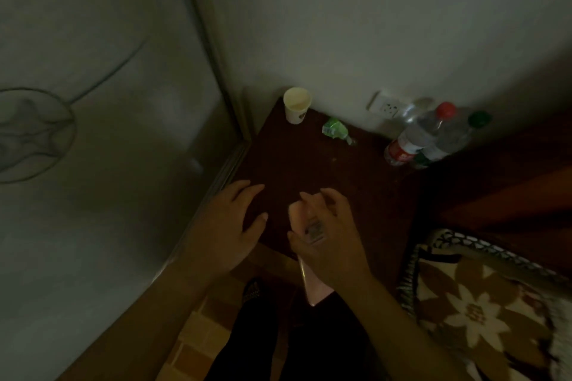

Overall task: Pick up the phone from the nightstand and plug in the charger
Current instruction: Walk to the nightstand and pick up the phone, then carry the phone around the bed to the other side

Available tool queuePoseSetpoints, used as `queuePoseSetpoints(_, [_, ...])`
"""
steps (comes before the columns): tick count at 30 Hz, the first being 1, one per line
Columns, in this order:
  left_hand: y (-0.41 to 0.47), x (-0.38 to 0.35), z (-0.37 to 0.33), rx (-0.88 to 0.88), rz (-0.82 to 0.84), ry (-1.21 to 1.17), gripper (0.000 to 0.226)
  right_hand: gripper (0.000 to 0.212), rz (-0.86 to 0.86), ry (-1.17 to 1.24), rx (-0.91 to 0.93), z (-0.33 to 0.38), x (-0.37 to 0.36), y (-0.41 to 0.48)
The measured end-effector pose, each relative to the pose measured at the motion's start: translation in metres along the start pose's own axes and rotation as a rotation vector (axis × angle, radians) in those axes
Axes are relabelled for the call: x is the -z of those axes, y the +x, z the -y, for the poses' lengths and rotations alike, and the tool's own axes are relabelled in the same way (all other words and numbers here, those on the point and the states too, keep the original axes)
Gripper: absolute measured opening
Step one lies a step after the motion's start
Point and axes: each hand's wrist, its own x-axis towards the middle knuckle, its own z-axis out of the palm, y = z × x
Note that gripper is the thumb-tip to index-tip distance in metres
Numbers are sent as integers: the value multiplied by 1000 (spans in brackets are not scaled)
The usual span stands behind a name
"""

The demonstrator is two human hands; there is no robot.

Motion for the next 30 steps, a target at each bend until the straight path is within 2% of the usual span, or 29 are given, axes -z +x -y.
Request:
queuePoseSetpoints(7, [-105, 28, -48, 94, -317, -91, 45, 59, 116, 62, 172, 55, 38, -54])
queuePoseSetpoints(11, [-166, 27, -58, 179, -435, -144, 52, 59, 243, 89, 251, 77, 38, -81])
queuePoseSetpoints(21, [-309, 12, -33, 514, -666, -110, 48, 57, 496, 108, 607, 164, -10, -135])
queuePoseSetpoints(30, [-461, 0, -2, 827, -887, -100, 49, 60, 770, 76, 869, 244, -85, -238])
